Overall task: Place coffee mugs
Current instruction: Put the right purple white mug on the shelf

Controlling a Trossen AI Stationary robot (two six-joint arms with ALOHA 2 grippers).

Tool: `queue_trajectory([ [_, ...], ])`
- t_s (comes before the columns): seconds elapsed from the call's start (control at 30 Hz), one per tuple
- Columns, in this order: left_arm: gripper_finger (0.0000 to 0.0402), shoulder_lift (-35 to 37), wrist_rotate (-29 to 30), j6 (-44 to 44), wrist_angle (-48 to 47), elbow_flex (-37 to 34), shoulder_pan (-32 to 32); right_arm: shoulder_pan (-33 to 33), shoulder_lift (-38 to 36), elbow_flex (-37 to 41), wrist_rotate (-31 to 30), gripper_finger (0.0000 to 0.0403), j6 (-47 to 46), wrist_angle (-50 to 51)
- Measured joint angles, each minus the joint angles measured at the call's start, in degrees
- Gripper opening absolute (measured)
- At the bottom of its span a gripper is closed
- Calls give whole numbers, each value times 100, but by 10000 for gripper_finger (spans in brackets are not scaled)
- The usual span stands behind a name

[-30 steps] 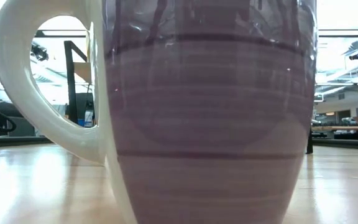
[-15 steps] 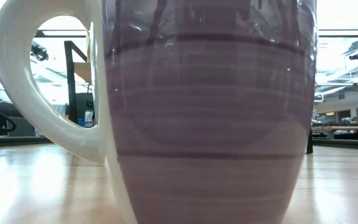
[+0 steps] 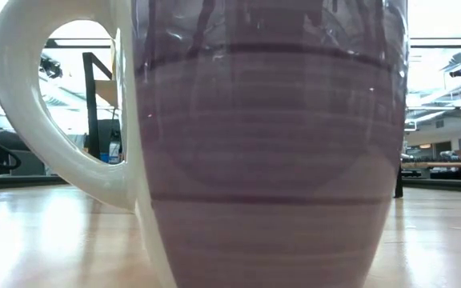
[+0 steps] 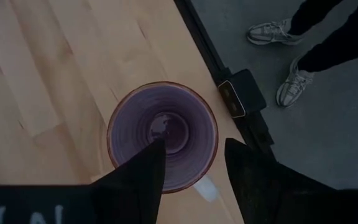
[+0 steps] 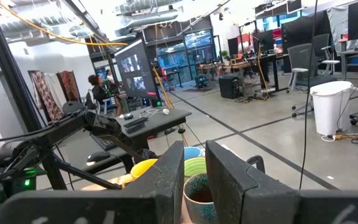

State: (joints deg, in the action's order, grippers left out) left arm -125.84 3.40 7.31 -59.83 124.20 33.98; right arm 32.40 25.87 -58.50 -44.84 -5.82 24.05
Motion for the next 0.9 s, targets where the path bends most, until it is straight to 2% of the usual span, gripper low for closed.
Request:
queue_trajectory([
  [0.53,172,15,-11,292,-3,0,-4,-2,0,0,0,73,2,0],
  [0.9,172,333,-61,605,-73,0,-45,0,-2,0,0,73,2,2],
])
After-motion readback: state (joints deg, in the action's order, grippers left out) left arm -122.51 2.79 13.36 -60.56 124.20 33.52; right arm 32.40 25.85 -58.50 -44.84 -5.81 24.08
